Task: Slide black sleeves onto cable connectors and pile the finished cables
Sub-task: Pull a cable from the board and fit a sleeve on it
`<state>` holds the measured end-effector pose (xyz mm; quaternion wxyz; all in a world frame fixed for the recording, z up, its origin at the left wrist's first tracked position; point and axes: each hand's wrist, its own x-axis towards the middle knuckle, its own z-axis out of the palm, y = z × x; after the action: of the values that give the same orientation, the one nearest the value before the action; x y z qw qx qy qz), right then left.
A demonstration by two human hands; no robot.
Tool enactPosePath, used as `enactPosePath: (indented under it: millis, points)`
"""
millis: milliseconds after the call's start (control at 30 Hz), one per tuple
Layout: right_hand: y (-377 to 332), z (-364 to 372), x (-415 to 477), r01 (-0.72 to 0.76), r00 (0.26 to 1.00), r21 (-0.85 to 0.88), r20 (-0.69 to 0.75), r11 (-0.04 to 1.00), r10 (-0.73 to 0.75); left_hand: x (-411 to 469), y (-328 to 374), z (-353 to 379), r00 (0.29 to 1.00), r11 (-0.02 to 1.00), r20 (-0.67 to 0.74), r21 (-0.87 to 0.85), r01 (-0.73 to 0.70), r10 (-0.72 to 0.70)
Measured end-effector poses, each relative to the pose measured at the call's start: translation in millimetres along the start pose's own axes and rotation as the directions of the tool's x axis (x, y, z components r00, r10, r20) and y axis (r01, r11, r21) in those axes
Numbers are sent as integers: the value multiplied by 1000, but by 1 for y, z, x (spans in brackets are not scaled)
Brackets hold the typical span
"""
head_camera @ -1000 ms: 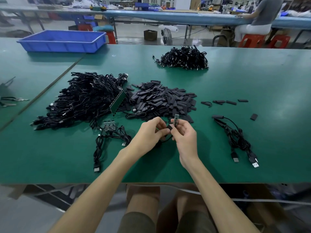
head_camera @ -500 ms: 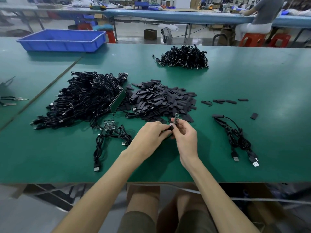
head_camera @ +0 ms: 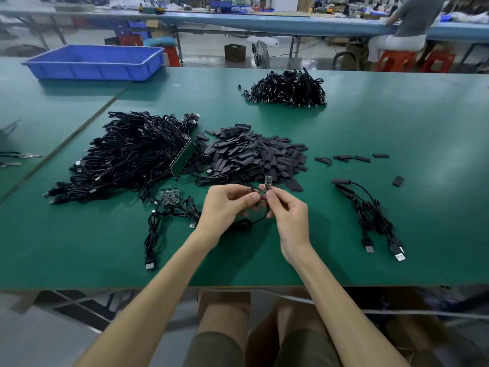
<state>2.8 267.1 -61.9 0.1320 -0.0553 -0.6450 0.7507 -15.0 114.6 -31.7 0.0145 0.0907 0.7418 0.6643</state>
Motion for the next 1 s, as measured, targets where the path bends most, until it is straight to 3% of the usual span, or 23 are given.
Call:
enactPosePath:
  millis: [167,433,633,1000]
  points:
    - [-6,0,-2,-10,1000,111,30,994,6,-2,-2,-8,997,962,-13,-263,69,-75]
    - [-8,1,-4,-19,997,106,80,994,11,4,0,-12,968,811,-65,-561,167,-244]
    - [-9,1,-5,-2,992,82,126,997,-8,4,1,-14,948,753,-59,-623,209,-312]
    - [-7,1,-7,39,987,-44,157,998,-32,2,-4,-11,944,794,-72,-564,228,-322]
